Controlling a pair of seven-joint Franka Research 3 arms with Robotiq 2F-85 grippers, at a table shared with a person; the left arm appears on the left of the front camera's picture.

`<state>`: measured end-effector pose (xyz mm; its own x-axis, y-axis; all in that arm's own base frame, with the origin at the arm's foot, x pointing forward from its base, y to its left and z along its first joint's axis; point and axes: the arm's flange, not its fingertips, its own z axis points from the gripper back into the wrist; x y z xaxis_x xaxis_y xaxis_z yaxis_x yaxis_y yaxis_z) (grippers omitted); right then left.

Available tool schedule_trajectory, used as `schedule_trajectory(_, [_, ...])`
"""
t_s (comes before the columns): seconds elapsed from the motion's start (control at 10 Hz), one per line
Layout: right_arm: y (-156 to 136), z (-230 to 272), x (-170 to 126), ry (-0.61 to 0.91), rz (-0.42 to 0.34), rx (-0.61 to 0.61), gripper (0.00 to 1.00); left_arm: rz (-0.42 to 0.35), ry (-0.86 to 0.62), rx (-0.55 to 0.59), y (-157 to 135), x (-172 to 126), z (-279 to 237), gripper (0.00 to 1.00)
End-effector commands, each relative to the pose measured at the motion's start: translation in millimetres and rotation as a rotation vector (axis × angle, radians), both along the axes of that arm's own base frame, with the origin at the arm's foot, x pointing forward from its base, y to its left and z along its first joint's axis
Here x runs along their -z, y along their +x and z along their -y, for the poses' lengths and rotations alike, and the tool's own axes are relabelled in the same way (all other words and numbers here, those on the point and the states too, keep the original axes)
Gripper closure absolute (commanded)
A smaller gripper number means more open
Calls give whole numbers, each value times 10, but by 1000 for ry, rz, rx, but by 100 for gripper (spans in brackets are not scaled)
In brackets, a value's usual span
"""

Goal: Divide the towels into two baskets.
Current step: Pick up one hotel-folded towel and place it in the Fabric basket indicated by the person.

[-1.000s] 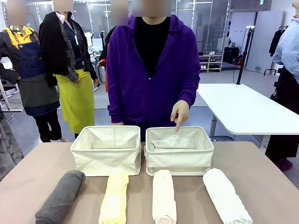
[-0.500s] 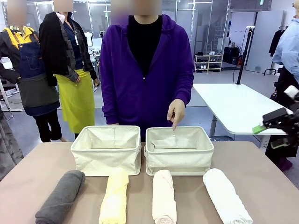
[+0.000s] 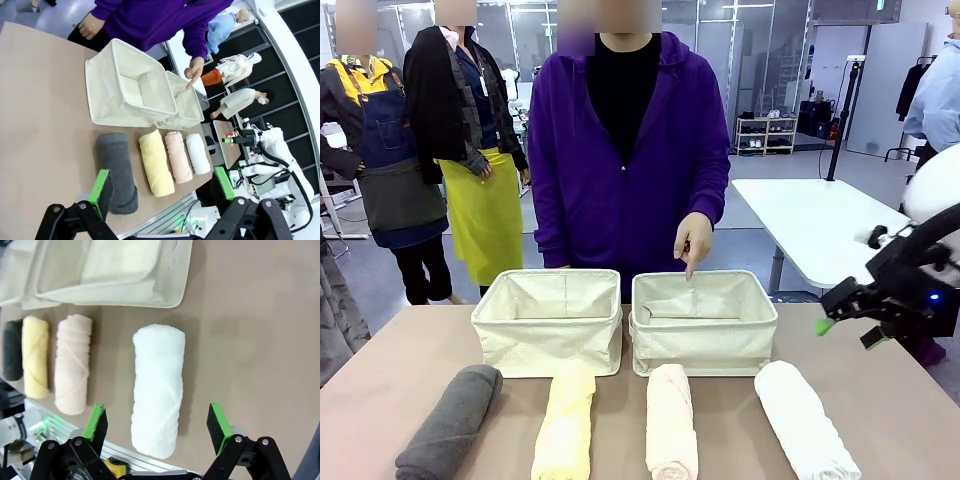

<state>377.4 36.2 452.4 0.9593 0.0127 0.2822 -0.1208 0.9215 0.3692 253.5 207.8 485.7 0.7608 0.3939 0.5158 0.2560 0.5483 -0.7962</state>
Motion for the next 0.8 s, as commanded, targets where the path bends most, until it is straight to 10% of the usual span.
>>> schedule_trajectory(0.0, [-124, -306, 338, -113, -10, 37, 0, 25, -9, 9, -13, -12, -19, 0])
schedule_trajectory(0.7, [-205, -762, 940, -260, -93, -32, 0, 25, -9, 9, -13, -12, -19, 0])
